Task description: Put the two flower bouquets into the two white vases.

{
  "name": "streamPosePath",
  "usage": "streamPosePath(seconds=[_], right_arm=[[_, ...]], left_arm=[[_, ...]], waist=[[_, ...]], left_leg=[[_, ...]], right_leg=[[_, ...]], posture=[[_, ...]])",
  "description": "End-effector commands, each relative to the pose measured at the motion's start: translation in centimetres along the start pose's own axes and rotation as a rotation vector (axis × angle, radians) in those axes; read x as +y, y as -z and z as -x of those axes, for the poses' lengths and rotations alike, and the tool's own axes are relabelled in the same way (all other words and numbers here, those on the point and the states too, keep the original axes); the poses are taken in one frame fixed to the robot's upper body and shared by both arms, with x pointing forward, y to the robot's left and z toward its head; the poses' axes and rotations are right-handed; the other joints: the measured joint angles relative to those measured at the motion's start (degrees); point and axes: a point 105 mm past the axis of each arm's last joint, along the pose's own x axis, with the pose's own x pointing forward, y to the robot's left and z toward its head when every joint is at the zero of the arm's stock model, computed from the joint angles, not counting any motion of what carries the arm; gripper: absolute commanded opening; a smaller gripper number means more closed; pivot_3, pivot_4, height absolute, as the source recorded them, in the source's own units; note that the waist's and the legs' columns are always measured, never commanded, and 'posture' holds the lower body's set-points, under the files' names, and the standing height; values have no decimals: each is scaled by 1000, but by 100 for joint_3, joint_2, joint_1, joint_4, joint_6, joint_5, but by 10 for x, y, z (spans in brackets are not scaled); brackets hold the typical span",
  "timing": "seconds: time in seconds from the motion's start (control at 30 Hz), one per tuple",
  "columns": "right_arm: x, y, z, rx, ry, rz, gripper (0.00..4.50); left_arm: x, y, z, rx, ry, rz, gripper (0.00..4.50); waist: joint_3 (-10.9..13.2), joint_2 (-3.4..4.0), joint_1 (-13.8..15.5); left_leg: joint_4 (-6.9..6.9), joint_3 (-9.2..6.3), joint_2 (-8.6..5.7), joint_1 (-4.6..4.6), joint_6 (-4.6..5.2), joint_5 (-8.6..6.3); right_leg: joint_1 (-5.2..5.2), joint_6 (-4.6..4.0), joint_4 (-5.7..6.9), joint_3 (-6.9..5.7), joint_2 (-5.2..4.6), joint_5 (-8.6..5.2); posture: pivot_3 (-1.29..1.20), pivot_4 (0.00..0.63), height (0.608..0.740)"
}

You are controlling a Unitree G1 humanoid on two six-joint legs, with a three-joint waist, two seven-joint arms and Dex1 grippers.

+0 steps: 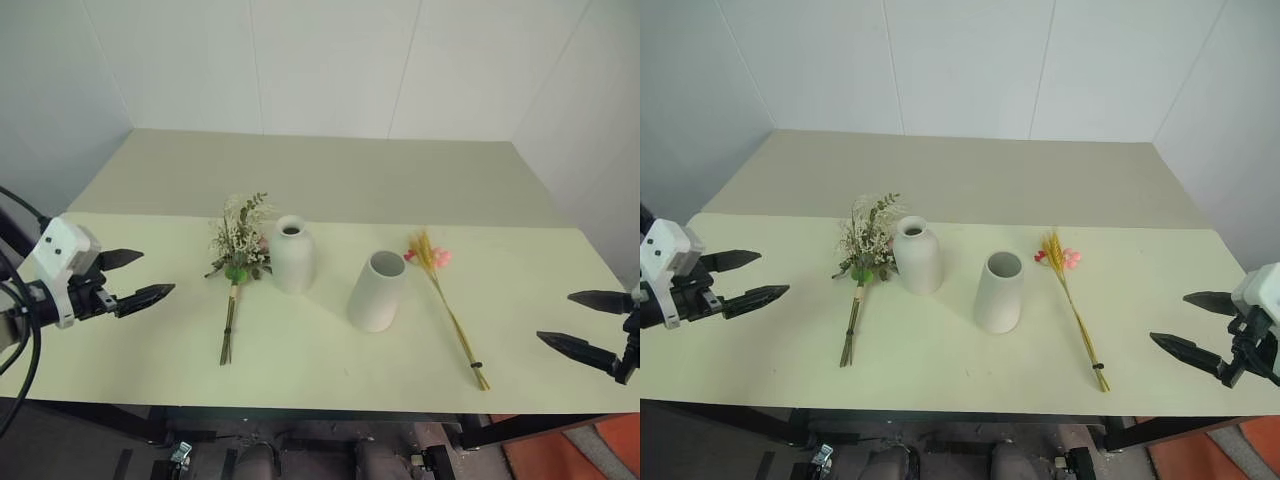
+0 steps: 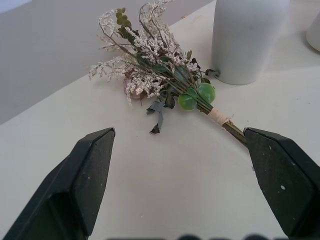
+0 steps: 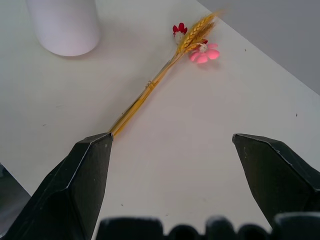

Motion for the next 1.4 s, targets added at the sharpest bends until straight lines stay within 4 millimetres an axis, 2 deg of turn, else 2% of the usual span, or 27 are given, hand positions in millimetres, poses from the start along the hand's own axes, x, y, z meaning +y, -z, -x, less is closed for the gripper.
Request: streamPosePath(seconds=[0.03,0.3,0.37,0.43,0.57,0.67,0.73,0.8,0.9,1.07,1.23,1.4], right_arm=[[-1,-11,1,-36,16,46,4500],[-2,-12,2,-42,16,46,4500],[-2,-12,2,-41,17,47,4500],[-1,-13,2,-42,15,50,4500],[1,-16,-2,-47,4,63,4500],[6,-29,-10,-53,-29,116,4500],[9,-39,-14,-74,-46,149,4500],[10,-48,-16,-91,-53,174,4500],[11,-55,-17,-103,-66,196,4500],[17,-64,-18,-129,-94,212,4500],[18,-71,-19,-135,-100,227,4500],[16,-69,-18,-123,-93,228,4500]], left_arm=[[-2,-9,3,24,13,-14,4471],[-10,-8,3,5,69,-46,4471],[-14,-9,4,6,106,-11,4471],[-15,-4,1,118,120,92,4471],[-34,-2,-19,241,163,239,4471],[-71,5,-58,400,237,316,4471],[-82,5,-75,469,233,324,4471],[-83,6,-89,513,195,333,4471],[-74,5,-114,521,95,367,4471],[-71,7,-134,554,16,366,4471],[-70,2,-137,548,-10,337,4471],[-62,-18,-129,493,-43,269,4471]], waist=[[0,0,-6],[0,0,-3],[0,0,-3],[1,-3,-3],[3,-3,30],[3,-2,69],[3,-3,66],[5,-6,42],[6,-8,-13],[7,-8,-14],[6,-8,-3],[7,-9,-2]], left_leg=[[0,0,0,0,0,0],[0,0,0,1,-1,0],[0,0,0,0,0,0],[0,0,0,0,0,0],[1,-2,-2,3,0,0],[6,-6,-7,8,1,1],[12,-8,-12,3,13,8],[15,-19,-12,0,37,23],[14,-37,-12,-3,39,23],[13,-47,-16,-3,39,24],[14,-52,-21,0,38,24],[14,-54,-22,-4,38,24]], right_leg=[[0,0,0,0,0,0],[0,0,-1,1,0,0],[0,0,-1,1,-1,0],[0,0,0,1,0,0],[4,1,3,0,-1,0],[19,5,2,-1,0,0],[22,20,4,2,3,9],[23,38,4,3,11,19],[18,56,6,4,24,29],[21,56,10,2,25,28],[23,56,10,3,23,29],[20,57,10,3,23,29]], posture=[[0,150,740],[0,150,740],[0,150,740],[0,150,740],[0,150,740],[0,150,740],[0,150,740],[0,150,740],[0,150,740],[0,150,740],[0,150,740],[0,150,740]])
